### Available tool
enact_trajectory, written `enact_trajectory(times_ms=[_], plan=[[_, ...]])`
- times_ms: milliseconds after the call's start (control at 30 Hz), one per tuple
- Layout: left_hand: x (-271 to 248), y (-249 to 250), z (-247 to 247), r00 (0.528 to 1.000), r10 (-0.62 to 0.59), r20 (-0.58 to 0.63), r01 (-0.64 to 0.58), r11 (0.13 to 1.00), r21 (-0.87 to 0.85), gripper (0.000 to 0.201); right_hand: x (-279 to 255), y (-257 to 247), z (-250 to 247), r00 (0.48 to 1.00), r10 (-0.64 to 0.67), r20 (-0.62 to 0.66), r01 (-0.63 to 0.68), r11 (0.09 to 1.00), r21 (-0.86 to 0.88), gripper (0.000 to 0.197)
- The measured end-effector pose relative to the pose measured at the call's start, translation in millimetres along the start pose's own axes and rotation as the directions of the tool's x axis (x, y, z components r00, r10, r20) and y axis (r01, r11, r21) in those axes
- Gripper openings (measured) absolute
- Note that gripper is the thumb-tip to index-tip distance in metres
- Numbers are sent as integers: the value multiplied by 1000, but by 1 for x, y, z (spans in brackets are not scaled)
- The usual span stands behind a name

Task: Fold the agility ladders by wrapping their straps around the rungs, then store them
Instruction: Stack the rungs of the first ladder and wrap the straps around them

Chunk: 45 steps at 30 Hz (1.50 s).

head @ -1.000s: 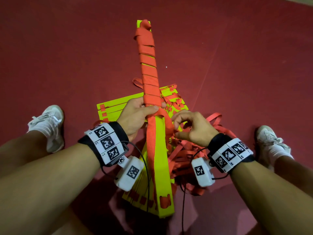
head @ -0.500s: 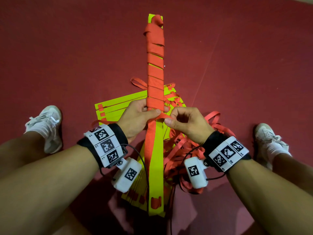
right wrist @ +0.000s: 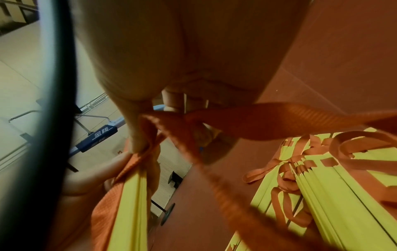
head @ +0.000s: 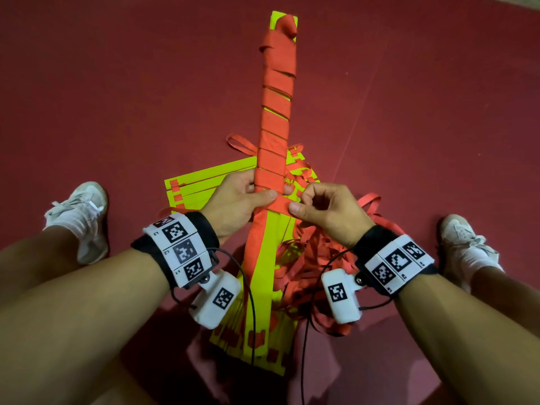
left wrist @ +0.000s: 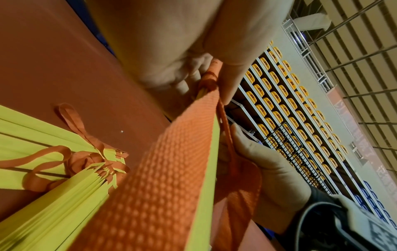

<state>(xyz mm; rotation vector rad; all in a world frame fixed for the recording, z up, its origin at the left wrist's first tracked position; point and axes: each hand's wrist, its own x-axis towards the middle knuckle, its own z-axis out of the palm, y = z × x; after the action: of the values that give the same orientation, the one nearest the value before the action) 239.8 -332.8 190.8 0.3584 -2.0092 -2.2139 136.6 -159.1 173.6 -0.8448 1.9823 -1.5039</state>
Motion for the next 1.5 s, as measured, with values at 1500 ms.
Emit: enact_trajectory(times_ms=[1500], plan=[[6, -6, 3, 975, 12, -221, -23, 999, -46, 53, -8, -11, 2, 994, 5, 112, 29, 953, -301, 28]])
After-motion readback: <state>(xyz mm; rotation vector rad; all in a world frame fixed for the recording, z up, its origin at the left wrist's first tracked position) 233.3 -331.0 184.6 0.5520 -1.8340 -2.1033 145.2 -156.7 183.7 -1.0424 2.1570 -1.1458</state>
